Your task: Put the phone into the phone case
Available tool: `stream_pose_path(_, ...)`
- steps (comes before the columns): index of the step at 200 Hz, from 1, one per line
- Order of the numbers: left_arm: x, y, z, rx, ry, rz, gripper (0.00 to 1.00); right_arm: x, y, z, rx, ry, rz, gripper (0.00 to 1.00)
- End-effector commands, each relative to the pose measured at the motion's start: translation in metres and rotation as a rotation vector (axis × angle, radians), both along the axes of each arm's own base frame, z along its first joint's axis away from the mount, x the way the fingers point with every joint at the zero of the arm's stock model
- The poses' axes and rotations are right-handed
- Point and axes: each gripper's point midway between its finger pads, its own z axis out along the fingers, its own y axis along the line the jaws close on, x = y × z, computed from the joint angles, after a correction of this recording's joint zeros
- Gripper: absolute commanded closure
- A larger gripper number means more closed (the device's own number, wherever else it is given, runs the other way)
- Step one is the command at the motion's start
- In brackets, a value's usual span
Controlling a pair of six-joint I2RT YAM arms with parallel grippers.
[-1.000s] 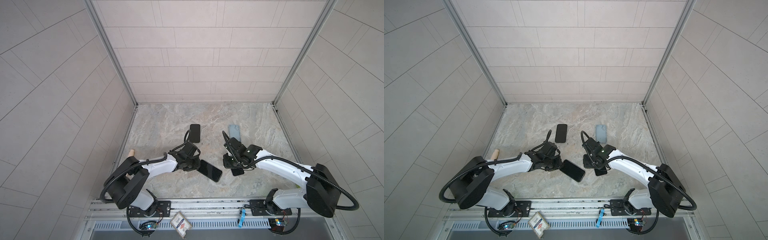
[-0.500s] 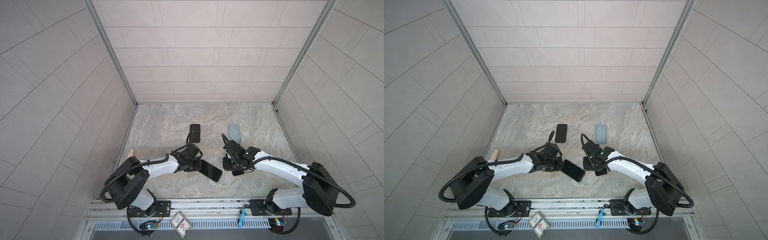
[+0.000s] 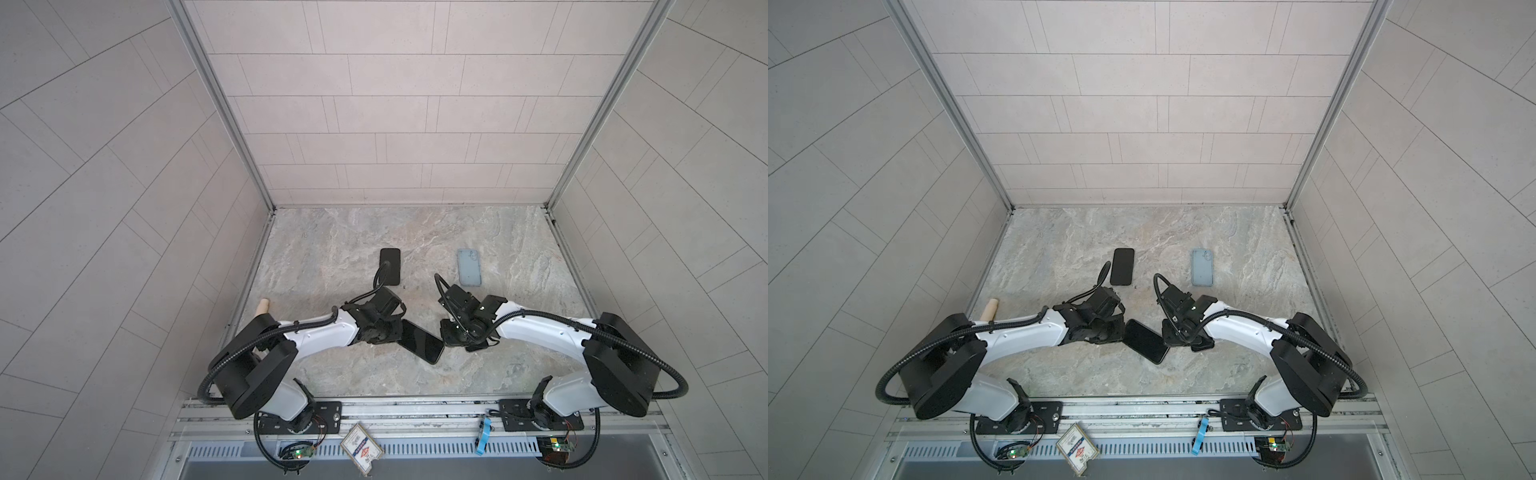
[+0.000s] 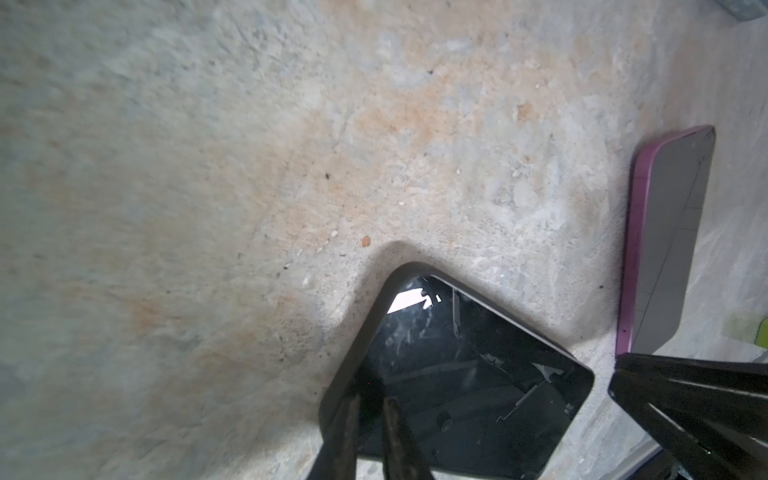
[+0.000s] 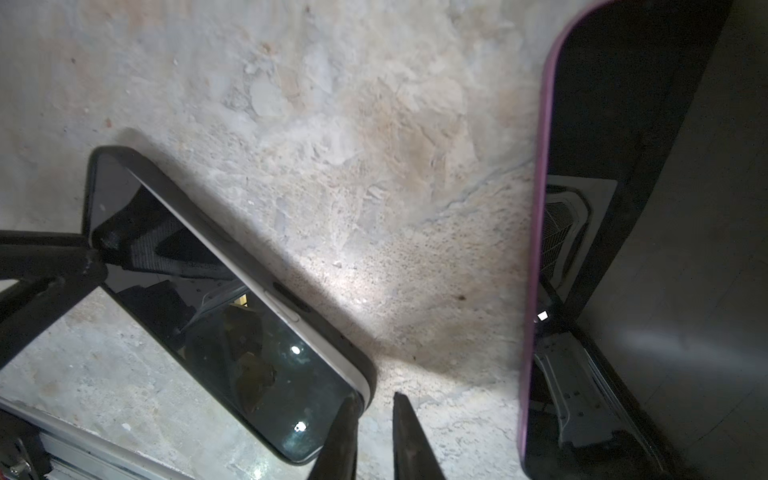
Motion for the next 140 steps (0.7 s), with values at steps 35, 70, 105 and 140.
stream_pose_path(35, -0.011, 0.012, -0.012, 0.067, 0.038, -0.006, 0.81, -0.002, 0.0, -0.009, -0.028, 0.01, -0.008, 0.8)
stream_pose_path(70, -0.012, 0.012, -0.013, 0.062, 0.038, -0.004, 0.81, -0.004, 0.001, -0.012, -0.04, 0.016, -0.005, 0.8)
stream_pose_path(105, -0.013, 0.011, -0.013, 0.058, 0.039, -0.006, 0.81, -0.008, 0.0, -0.015, -0.061, 0.021, -0.001, 0.81)
stream_pose_path(140, -0.013, 0.01, -0.013, 0.056, 0.04, -0.006, 0.81, -0.012, -0.001, -0.023, -0.087, 0.039, 0.004, 0.86)
